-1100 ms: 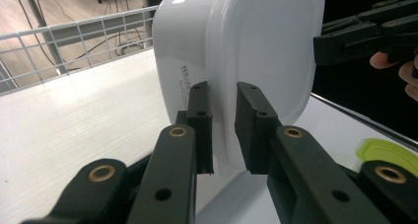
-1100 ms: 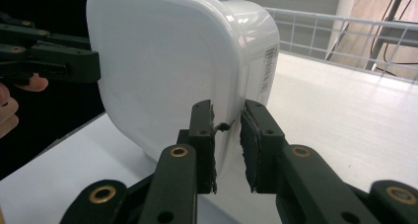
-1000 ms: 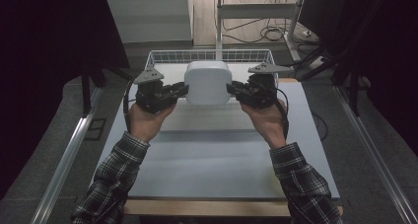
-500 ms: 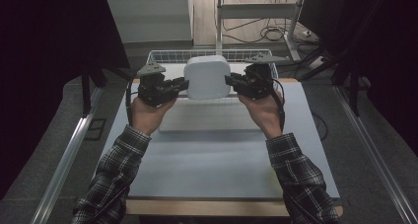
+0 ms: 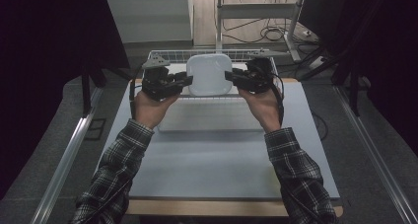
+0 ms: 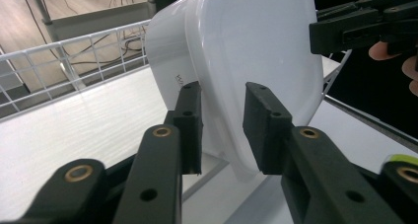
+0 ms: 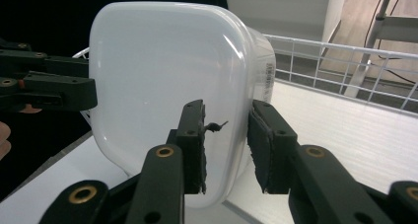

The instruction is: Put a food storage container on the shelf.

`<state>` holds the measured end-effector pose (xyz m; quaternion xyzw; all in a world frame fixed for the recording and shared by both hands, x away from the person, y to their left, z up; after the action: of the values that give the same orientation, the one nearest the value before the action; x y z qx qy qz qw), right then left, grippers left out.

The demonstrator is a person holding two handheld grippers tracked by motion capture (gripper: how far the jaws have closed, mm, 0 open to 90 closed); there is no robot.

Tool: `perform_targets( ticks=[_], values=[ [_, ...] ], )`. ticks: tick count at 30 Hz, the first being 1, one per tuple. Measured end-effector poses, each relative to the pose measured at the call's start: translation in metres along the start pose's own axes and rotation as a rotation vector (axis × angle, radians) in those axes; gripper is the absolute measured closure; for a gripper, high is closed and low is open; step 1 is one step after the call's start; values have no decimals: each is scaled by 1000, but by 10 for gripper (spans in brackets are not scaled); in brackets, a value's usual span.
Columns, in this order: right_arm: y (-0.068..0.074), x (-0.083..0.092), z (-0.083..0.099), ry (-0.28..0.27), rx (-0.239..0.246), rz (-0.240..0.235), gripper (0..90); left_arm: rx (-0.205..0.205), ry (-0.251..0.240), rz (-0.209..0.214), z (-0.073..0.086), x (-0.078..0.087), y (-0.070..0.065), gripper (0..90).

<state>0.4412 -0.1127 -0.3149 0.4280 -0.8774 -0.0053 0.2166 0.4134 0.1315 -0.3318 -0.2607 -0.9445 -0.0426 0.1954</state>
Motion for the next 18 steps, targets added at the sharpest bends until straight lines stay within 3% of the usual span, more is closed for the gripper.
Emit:
perform_targets(
  ticks=[11,18],
  values=[
    [-2,-6,-2,-6,20,17,609,2,7,-1,1,-7,1,623],
    [-3,-13,-1,2,25,24,581,-1,16,-25,-2,-14,6,577]
  ],
)
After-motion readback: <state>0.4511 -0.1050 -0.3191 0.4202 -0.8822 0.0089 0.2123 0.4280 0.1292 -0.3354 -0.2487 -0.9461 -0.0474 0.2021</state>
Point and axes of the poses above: each handheld gripper's, and its own axes: x roughly backward along the jaws, z roughly out of its underside, y roughly to its left, the point moved 3 cm from there along -x, roughly forward along the jaws, and after that the axes turned 10 degrees about -z, right-handed, at the moved point
